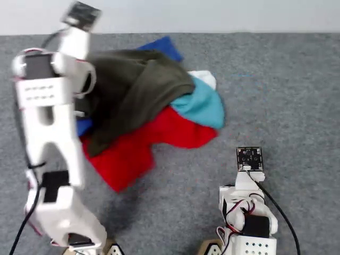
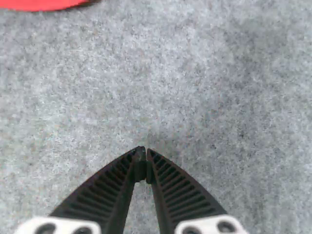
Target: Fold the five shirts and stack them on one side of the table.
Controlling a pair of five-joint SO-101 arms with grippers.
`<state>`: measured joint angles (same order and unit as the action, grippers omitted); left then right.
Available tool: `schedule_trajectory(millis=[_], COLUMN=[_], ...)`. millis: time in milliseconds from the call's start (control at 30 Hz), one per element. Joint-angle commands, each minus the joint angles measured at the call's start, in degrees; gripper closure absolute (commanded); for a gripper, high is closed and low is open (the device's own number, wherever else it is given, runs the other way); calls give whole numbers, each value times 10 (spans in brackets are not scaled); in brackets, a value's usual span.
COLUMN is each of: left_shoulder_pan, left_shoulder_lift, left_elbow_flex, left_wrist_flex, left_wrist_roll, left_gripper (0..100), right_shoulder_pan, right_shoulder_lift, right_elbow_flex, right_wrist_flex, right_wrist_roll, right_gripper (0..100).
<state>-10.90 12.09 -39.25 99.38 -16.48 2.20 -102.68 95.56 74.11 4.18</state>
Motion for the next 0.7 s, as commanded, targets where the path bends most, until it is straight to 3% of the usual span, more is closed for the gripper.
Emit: schedule_trajectory(millis=[0,333,667], left_shoulder_pan=[-69,-318,-424], left_shoulder_lift=[-111,-161,-162], left_elbow_flex=[7,18,80], left_wrist_flex=[11,-15,-186], left_wrist_roll=[6,5,5], left_gripper=[996,996,996], right_shoulder_pan=[6,6,6], right_shoulder_lift=[2,2,2], right_elbow_flex=[10,10,10], right_wrist_flex=[2,2,2], right_wrist_roll=[6,6,6], right_gripper=[990,990,990])
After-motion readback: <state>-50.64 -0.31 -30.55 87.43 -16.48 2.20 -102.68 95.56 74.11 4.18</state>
